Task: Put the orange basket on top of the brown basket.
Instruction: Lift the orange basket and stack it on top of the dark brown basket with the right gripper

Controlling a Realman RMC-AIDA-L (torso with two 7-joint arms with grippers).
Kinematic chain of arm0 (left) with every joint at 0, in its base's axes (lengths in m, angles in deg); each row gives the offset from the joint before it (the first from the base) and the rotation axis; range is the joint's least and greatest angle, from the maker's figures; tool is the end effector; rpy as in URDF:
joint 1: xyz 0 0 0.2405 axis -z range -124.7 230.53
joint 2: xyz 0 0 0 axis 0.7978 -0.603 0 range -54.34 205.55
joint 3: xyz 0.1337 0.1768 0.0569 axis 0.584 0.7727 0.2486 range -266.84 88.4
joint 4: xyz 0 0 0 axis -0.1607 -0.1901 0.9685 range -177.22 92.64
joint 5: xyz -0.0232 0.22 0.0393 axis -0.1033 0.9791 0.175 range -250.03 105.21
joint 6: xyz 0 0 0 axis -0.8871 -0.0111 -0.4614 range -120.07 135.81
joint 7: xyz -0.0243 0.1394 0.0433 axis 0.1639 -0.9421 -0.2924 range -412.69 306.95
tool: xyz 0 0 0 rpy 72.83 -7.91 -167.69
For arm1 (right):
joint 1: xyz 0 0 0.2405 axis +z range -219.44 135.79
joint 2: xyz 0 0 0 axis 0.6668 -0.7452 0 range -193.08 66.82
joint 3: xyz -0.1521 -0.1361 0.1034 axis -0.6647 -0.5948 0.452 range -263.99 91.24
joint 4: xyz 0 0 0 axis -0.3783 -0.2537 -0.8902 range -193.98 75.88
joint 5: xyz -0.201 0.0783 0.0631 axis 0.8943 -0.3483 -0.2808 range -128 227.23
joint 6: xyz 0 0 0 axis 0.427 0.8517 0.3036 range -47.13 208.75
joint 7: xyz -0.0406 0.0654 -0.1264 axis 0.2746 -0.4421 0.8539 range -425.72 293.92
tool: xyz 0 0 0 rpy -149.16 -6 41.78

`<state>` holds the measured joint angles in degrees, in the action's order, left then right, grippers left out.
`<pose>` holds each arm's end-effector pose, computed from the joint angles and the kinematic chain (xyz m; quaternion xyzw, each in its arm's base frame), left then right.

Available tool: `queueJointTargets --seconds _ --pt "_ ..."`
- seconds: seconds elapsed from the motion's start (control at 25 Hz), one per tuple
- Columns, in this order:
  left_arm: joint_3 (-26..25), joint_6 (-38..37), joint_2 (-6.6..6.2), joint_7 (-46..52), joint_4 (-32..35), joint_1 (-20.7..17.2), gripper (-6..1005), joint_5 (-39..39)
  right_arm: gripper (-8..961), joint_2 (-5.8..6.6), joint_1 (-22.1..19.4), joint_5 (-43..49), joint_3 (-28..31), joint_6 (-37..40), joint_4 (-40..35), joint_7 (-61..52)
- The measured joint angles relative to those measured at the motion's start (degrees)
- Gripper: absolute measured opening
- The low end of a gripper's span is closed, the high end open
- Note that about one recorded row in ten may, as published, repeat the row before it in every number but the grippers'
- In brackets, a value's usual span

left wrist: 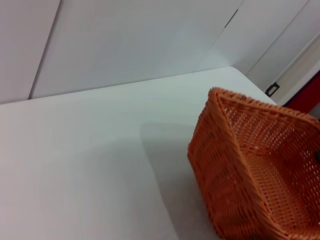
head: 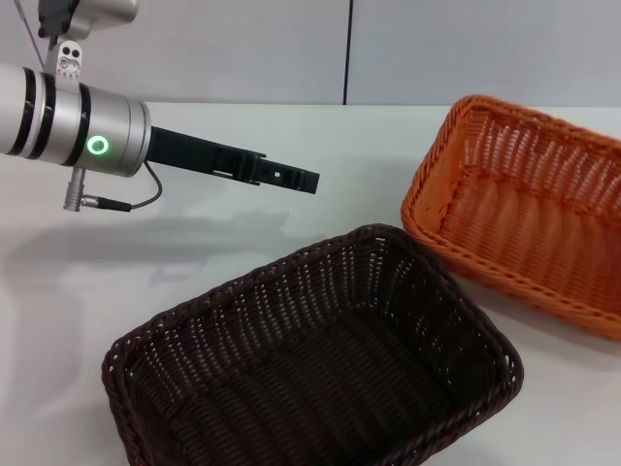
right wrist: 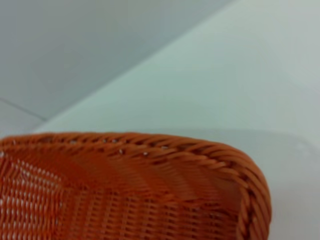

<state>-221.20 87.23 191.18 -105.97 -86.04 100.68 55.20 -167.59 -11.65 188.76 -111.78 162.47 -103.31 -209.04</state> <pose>-0.1652 0.4184 0.0258 -0.8990 -0.4041 -0.1171 0.1215 0.3497 0.3492 0.1612 -0.6631 0.6805 0.1470 0.2750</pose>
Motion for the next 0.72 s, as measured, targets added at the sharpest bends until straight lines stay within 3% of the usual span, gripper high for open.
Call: queueJointTargets --seconds 0.24,0.72 --pt "-0.7 0.0 0.09 0.0 0.0 -0.1 861 0.0 304 -0.54 -2.9 -7.0 0.0 -2.4 -0.1 2.3" --pt "-0.7 0.0 0.27 -0.2 -0.2 -1.2 862 -1.8 294 -4.12 -6.5 -21.3 3.6 -5.8 -0.8 11.0"
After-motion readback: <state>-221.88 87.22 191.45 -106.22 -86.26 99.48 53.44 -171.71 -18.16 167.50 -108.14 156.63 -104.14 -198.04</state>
